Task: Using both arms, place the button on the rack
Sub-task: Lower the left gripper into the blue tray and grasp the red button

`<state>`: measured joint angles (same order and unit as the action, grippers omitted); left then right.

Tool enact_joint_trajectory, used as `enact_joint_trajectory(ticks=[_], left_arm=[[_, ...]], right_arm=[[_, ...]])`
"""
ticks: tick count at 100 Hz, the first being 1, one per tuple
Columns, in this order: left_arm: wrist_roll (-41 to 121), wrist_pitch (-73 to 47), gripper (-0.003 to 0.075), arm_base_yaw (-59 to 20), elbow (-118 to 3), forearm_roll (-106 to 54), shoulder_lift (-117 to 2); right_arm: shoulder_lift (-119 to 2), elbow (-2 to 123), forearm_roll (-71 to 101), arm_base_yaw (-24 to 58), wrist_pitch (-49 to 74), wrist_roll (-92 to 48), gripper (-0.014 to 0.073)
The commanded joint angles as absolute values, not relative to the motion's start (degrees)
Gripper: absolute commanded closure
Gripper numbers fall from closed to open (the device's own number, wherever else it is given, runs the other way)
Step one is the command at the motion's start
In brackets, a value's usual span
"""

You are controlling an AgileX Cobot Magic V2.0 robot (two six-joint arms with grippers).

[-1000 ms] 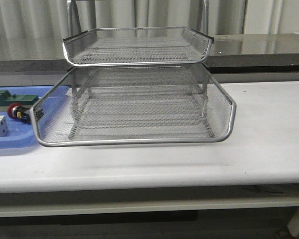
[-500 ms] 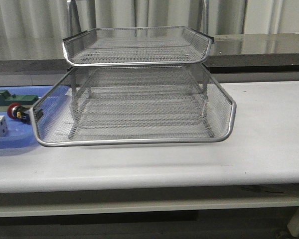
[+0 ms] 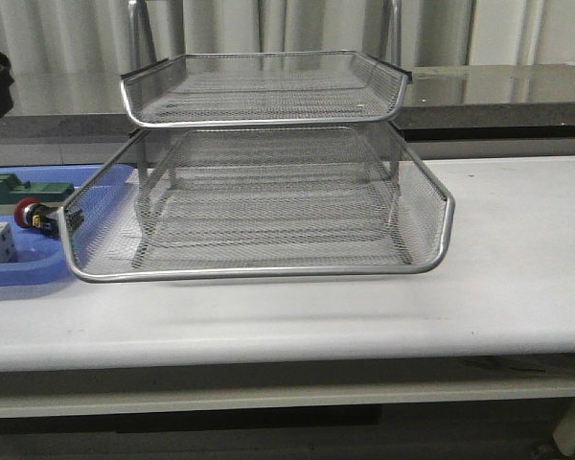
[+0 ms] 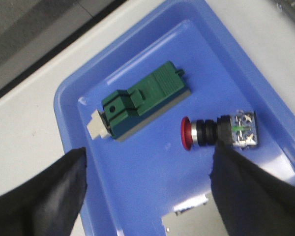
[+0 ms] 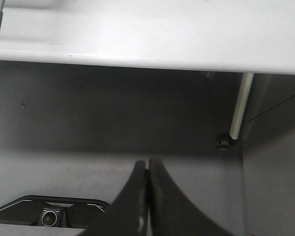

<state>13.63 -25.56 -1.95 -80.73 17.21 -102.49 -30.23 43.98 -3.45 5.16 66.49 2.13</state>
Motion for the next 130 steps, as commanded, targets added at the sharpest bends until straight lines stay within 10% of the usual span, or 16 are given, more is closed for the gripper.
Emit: enact_joint_trajectory(ticks=[1, 130], left_arm=[[13.7, -18.9, 0.0154, -2.4, -82.7, 16.7, -100.0], [55.6, -48.0, 0.0153, -3.0, -106.2, 3.5, -122.1]], right_arm=[[-30.5, 45.9, -4.1, 5.0, 63.7, 2.1, 0.0664], [-30.5, 45.9, -4.1, 5.0, 63.7, 2.1, 0.0664]])
